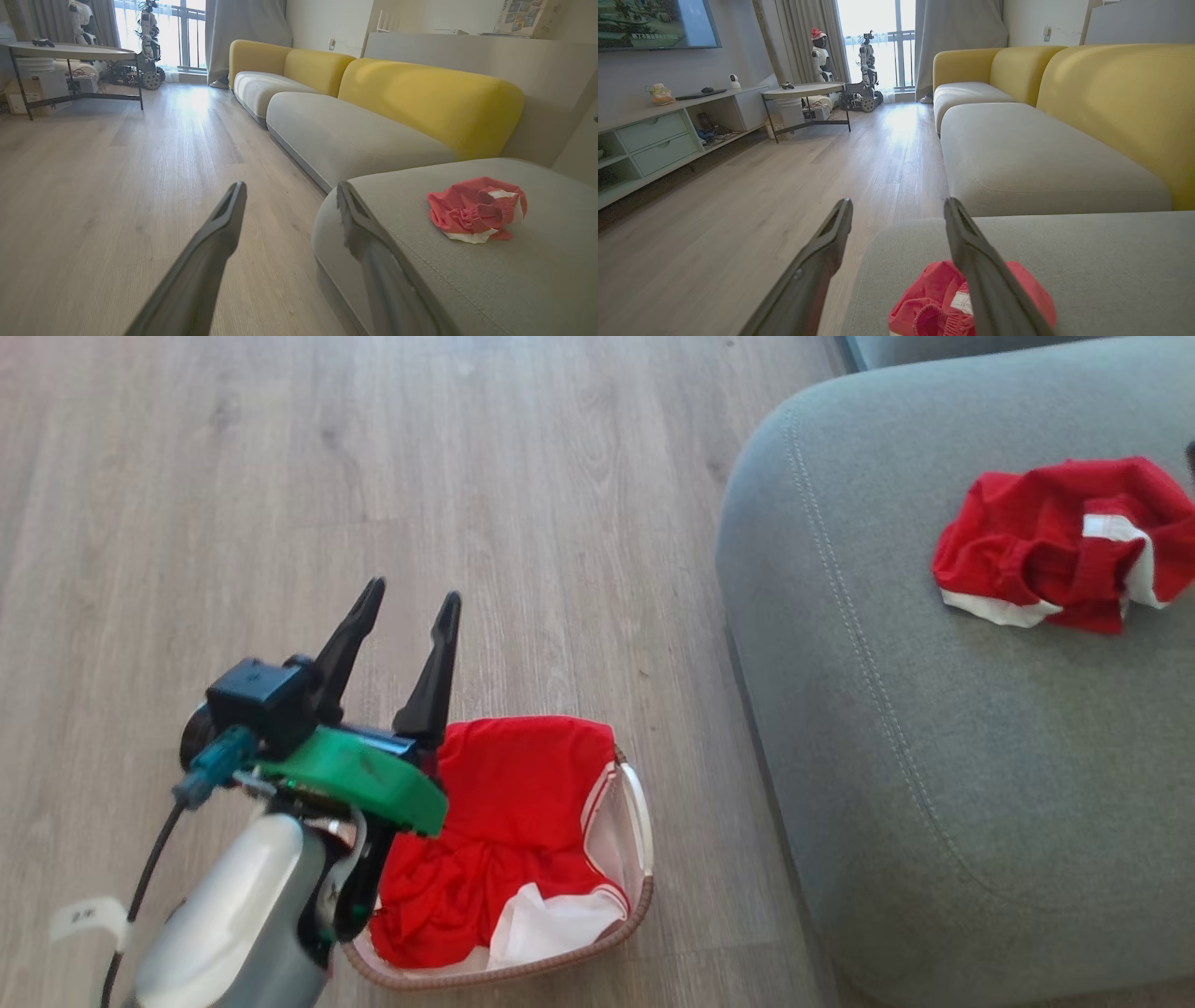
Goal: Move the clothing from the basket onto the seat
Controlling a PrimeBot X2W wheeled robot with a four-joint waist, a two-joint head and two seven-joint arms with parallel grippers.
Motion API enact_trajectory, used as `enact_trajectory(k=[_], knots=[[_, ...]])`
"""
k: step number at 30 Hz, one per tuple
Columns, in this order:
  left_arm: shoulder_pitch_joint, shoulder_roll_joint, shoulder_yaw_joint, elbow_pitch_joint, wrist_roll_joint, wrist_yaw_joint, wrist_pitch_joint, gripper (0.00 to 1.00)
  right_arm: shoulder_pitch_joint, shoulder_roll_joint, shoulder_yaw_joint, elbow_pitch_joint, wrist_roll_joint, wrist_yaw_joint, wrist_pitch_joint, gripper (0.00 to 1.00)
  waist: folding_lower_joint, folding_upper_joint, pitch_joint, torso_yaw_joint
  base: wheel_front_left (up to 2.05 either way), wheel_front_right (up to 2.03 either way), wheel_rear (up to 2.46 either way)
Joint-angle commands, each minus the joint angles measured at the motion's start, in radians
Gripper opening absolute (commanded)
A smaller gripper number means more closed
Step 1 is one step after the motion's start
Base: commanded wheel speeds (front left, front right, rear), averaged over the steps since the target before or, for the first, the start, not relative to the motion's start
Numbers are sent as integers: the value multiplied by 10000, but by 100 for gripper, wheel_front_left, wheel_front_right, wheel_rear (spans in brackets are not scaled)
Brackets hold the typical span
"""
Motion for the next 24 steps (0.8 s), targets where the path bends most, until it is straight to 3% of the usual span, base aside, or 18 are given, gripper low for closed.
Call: enact_trajectory(k=[1,13,24], knots=[[-247,358,442,-353,-58,81,-109,100,325,-222,-224,-224,-190,-2,-113,100,1,-1,-67,86,0,0,0],[903,741,883,-537,-224,405,-449,100,3477,2786,-3748,-2077,-3586,-2,-133,100,1,-1,-586,620,0,0,0],[2101,537,1566,-733,299,785,-729,100,5564,5141,-4996,-3738,-5961,-2,-6,100,1,-1,-973,852,0,0,0]])
